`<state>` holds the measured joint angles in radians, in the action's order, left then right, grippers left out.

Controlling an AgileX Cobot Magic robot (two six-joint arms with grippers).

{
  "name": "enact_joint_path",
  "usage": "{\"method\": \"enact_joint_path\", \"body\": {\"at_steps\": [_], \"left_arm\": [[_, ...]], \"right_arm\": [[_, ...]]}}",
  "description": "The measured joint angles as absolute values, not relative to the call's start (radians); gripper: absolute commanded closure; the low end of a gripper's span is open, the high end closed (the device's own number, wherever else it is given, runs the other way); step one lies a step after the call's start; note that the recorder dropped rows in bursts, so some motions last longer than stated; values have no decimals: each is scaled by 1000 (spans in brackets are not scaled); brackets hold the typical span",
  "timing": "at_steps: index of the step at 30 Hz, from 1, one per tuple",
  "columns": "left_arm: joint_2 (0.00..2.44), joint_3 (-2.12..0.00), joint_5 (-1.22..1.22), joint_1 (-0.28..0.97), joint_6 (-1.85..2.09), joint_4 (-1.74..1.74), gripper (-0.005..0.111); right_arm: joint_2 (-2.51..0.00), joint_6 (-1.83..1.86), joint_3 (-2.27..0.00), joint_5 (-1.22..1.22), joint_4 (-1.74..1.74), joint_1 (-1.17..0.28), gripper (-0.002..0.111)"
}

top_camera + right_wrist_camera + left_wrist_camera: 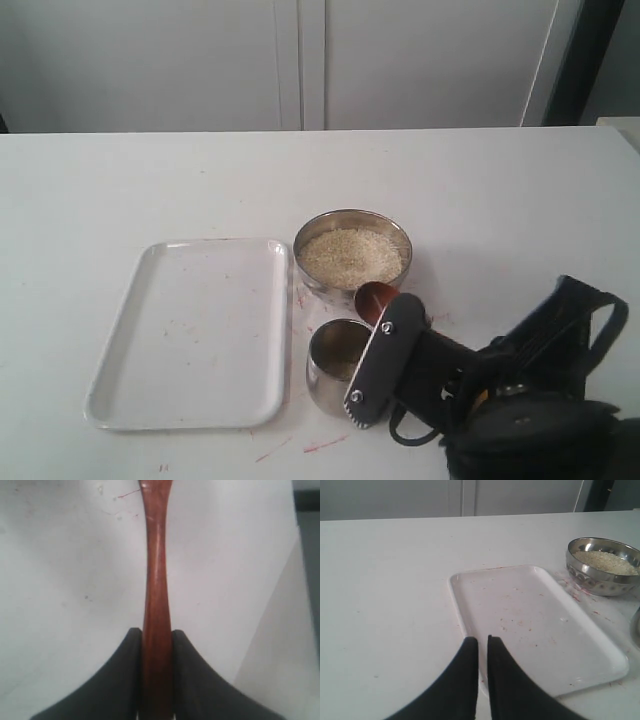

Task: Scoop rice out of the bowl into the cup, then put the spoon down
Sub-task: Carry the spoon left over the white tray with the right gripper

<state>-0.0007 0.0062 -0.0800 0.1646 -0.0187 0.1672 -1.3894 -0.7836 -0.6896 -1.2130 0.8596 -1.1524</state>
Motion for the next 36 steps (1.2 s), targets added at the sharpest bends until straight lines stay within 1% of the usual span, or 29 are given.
{"method": "enact_joint_path", "body": {"at_steps": [9,14,17,23,29,36], "left_arm": [[-1,6,-80,165,-19,167,92],[-1,6,-80,165,-19,167,92],[-1,6,-80,165,-19,167,92],[-1,6,-80,165,-19,167,92],[-1,6,-80,165,-19,167,92],[-1,6,-80,165,-19,167,92]], "right_arm": [[-1243,-1195,-715,-1183,607,-1152,108],[-1189,-1239,-719,-1054,499,-1152,108],[-1189,-1251,-745,-1027,488,-1152,108],[-1191,-1245,-897,-1013,488,-1115,108],[-1287,-1117,-1119,-1013,432,-1014,108],[-1538,-1055,-1328,-1009,395,-981,108]]}}
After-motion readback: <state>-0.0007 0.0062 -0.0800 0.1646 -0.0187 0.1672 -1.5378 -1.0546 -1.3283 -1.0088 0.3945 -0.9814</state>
